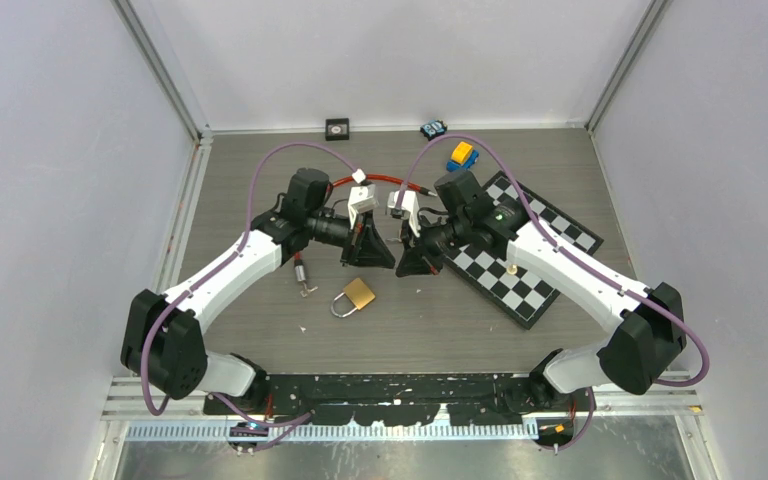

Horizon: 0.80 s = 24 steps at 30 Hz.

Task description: Unlock with the key

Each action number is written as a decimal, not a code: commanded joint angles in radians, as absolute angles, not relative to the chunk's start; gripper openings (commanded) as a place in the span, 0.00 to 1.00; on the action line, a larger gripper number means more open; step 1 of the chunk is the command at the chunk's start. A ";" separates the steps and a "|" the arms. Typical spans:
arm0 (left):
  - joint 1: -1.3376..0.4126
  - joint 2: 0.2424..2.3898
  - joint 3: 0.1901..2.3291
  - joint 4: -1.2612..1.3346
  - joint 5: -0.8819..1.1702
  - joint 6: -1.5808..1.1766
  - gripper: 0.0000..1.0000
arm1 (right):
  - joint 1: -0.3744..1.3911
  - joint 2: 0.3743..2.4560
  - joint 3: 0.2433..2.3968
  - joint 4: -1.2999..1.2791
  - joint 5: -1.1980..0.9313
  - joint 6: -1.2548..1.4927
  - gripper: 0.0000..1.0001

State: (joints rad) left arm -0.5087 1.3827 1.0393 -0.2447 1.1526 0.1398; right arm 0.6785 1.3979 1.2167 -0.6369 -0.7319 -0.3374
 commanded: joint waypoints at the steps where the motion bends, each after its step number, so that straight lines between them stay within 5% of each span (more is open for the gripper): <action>1: -0.506 1.359 1.069 -0.278 1.172 0.169 0.08 | 0.673 1.356 1.226 -0.603 -0.736 -0.334 0.01; 4: -0.507 1.362 1.068 -0.282 1.176 0.170 0.00 | 0.673 1.357 1.225 -0.599 -0.730 -0.329 0.01; 11: -0.505 1.357 1.058 -0.290 1.163 0.171 0.00 | 0.672 1.358 1.224 -0.581 -0.693 -0.307 0.02; 20: -0.429 1.304 1.037 -0.288 1.133 0.113 0.00 | 0.659 1.350 1.211 -0.553 -0.646 -0.274 0.57; 24: -0.374 1.276 1.064 -0.410 1.110 0.180 0.00 | 0.654 1.349 1.207 -0.537 -0.614 -0.264 0.68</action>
